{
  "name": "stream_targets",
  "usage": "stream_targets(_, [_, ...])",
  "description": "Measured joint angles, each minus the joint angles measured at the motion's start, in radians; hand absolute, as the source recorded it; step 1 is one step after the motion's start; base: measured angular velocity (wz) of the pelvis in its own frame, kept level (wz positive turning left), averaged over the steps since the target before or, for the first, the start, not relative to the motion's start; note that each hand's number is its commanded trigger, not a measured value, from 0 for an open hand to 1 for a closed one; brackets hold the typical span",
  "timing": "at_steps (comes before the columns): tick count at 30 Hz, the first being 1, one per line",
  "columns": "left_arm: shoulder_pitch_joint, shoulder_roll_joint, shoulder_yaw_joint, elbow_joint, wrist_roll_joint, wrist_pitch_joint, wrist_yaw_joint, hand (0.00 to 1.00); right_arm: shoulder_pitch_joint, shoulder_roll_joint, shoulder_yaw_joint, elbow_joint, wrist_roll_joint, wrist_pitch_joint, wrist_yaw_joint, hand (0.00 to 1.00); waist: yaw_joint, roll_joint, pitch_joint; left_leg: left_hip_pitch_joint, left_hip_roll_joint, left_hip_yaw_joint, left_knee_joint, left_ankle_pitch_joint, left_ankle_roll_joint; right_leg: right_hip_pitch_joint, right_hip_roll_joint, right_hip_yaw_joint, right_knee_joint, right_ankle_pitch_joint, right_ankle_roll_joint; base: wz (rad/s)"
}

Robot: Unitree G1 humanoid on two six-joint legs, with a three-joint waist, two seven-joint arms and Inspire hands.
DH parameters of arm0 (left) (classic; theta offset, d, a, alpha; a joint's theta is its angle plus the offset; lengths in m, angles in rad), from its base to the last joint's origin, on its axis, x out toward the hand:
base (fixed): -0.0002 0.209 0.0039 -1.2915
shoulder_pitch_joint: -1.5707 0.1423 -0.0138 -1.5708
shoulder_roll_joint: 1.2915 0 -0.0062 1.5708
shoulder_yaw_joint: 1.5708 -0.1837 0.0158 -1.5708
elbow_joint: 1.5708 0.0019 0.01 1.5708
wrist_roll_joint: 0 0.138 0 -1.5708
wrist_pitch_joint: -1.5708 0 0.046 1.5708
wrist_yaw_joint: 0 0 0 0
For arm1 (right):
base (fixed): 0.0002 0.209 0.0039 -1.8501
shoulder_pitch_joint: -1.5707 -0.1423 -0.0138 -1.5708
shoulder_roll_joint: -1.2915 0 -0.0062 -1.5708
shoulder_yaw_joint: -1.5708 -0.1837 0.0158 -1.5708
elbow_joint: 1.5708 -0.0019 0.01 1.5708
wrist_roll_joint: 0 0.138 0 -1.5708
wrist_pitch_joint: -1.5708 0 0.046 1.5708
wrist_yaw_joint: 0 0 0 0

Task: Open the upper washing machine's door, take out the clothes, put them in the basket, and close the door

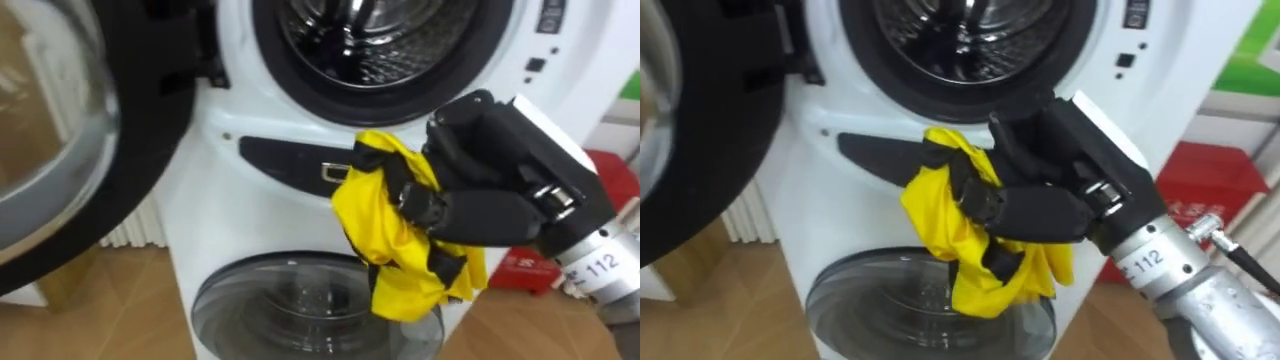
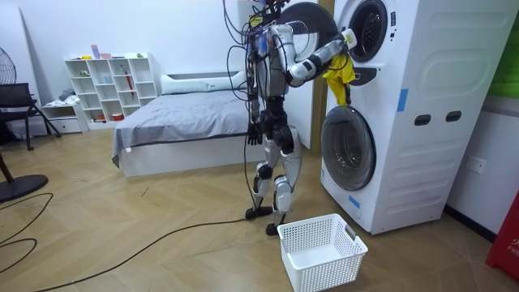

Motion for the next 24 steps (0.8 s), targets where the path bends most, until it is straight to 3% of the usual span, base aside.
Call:
stream_targets(4, [0.002, 0.001, 0.001, 0.0, -0.015, -0.013, -0.004, 0.0, 0.043, 0.0, -0.067, 0.002, 0.041, -0.008, -0.002, 1.0, -0.018, 0.003, 0.0009, 0.003, 0.002, 0.012, 0.001, 0.0, 0.0, 0.003, 0.002, 0.013, -0.008, 0.0, 0.001, -0.11])
stream_targets(8, [0.002, 0.003, 0.0, -0.002, -0.015, -0.013, -0.002, 0.0, 0.088, 0.0, -0.097, 0.047, 0.068, -0.013, -0.003, 1.0, -0.043, 0.004, 0.0021, 0.017, 0.011, 0.076, 0.0, 0.0, -0.001, -0.001, 0.011, 0.048, -0.012, 0.006, 0.003, -0.25])
stream_targets(10, [-0.008, 0.007, 0.0, 0.001, -0.013, -0.006, 0.002, 0.0, 0.135, 0.006, -0.1, 0.108, 0.071, -0.025, -0.005, 1.0, -0.044, 0.004, 0.0024, 0.021, 0.011, 0.087, -0.001, 0.0, -0.001, 0.001, 0.017, 0.071, -0.012, 0.008, 0.002, -0.32])
stream_targets(13, [-0.05, 0.009, -0.006, -0.001, -0.016, 0.012, 0.002, 0.0, 0.2, 0.064, -0.109, 0.218, 0.064, -0.003, -0.032, 1.0, -0.079, 0.006, 0.007, 0.025, 0.011, 0.147, -0.002, 0.0, -0.001, -0.022, 0.023, 0.105, 0.004, 0.01, 0.004, -0.3])
stream_targets(16, [-0.092, 0.018, -0.033, -0.001, -0.014, 0.013, 0.002, 0.0, 0.2, 0.079, -0.11, 0.286, 0.071, -0.002, -0.052, 1.0, -0.107, 0.025, 0.0157, 0.016, 0.01, 0.178, -0.002, -0.001, -0.001, -0.051, 0.035, 0.157, 0.006, 0.029, 0.005, -0.58])
stream_targets(20, [-0.142, 0.033, -0.062, -0.003, -0.017, 0.013, 0.007, 0.0, 0.204, 0.089, -0.121, 0.368, 0.077, -0.002, -0.085, 1.0, -0.173, 0.029, 0.0154, 0.003, 0.011, 0.223, -0.002, -0.001, -0.001, -0.073, 0.044, 0.193, 0.003, 0.043, 0.006, -0.34])
stream_targets(24, [-0.18, 0.035, -0.14, -0.002, -0.017, 0.013, 0.001, 0.0, 0.214, 0.098, -0.132, 0.484, 0.102, 0.0, -0.11, 1.0, -0.187, 0.034, 0.0076, 0.005, 0.011, 0.302, 0.001, -0.001, -0.002, -0.099, 0.063, 0.263, 0.006, 0.06, 0.008, -0.62])
